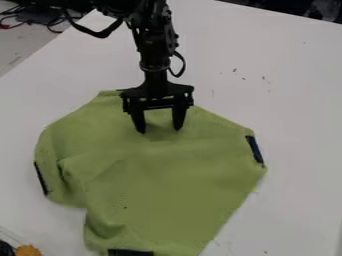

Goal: Unfold the cloth from bottom to top

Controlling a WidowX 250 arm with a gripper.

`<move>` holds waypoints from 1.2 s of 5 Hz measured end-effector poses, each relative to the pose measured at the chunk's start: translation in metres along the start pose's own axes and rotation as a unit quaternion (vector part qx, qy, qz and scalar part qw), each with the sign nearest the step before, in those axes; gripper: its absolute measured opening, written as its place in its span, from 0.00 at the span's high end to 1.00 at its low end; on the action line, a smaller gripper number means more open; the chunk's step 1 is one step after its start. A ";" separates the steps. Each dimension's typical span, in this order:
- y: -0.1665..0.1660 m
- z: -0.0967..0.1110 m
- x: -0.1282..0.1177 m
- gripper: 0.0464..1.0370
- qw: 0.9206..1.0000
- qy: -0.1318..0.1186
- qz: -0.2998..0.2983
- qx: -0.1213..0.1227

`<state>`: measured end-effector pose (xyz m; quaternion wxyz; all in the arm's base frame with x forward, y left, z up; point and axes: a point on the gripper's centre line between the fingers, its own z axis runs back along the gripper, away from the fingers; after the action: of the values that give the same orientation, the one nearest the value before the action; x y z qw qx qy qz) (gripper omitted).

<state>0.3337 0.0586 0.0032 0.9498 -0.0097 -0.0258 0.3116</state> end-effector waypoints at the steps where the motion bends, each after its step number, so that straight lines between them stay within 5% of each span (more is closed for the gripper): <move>1: -0.007 -0.001 0.019 0.04 1.000 -0.010 -0.007 0.003; 6: -0.027 -0.010 0.101 0.04 1.000 -0.017 0.012 -0.010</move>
<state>0.4314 0.0964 -0.0012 0.9453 -0.0145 -0.0448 0.3229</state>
